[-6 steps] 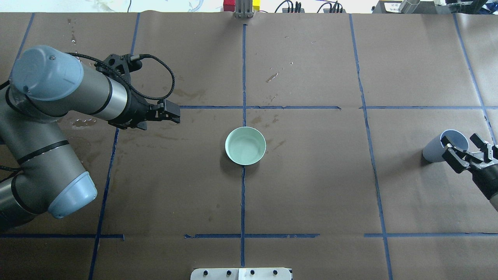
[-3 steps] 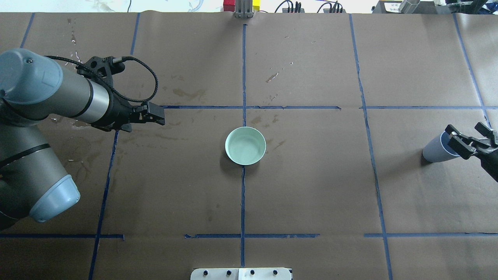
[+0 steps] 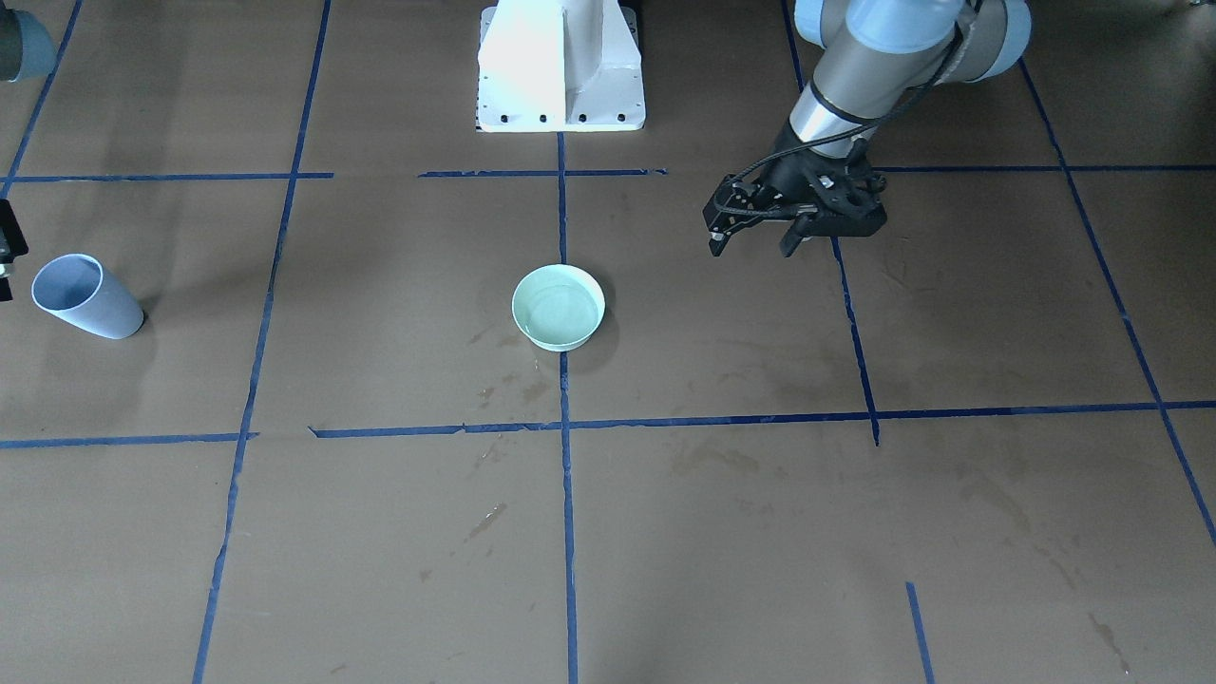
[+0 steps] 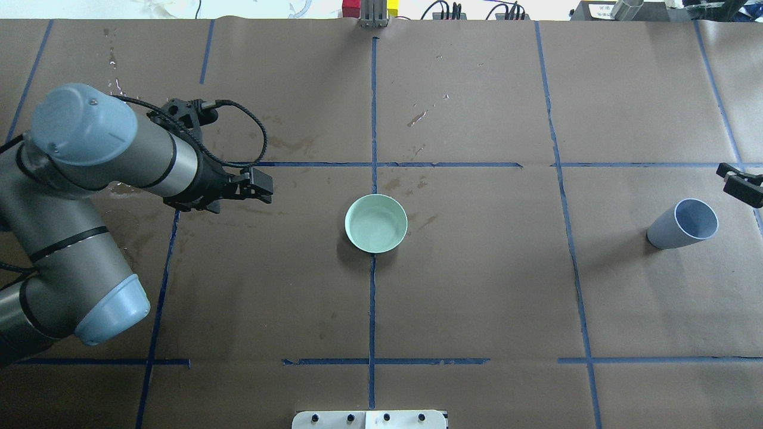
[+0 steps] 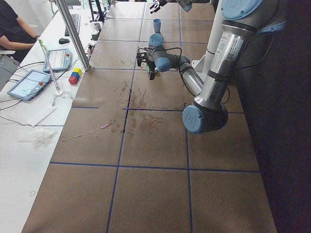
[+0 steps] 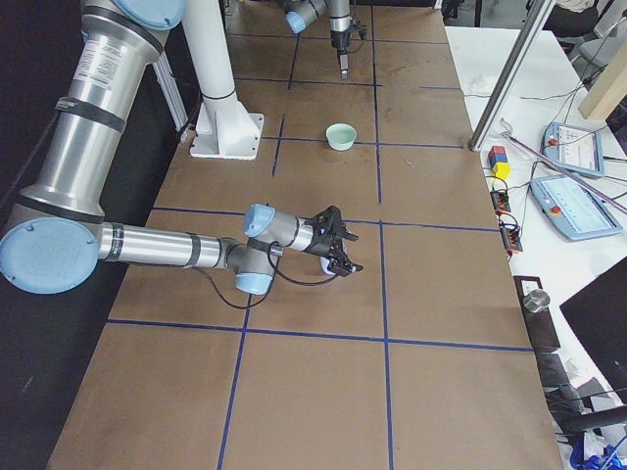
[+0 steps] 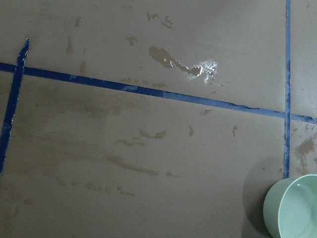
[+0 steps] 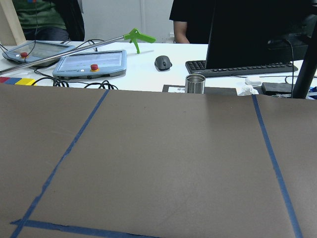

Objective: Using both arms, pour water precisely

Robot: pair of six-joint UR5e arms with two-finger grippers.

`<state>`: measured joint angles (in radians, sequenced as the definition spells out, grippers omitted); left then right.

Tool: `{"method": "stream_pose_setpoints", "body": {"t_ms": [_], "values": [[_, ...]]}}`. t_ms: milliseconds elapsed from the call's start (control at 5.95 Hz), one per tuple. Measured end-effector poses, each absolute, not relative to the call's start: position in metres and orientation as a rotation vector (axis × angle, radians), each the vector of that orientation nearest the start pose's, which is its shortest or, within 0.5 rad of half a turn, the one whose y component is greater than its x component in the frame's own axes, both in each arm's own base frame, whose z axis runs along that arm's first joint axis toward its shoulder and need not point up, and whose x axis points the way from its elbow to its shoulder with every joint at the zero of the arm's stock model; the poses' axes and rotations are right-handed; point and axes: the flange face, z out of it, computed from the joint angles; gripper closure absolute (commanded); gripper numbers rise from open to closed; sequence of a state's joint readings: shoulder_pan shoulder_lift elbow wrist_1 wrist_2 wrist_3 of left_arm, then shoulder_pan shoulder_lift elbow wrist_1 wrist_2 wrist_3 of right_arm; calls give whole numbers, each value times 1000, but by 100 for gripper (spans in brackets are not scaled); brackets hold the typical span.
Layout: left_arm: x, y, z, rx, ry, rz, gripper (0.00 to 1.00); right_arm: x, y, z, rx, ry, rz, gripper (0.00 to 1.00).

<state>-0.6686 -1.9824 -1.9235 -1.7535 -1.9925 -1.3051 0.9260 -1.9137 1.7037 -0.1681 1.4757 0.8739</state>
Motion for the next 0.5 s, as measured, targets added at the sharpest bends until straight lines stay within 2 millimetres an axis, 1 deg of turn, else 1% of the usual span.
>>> {"method": "stream_pose_setpoints", "body": {"t_ms": [168,336,504], "values": [[425,-436,242,54,995,-154,1,-77,-403,573,844,-769,213,0],[451,-438,235,36,984,-137,1,-42,-422,560,752,-783,138,0],[479,-441,230,15,970,-129,1,-10,-433,554,666,-803,48,0]]}}
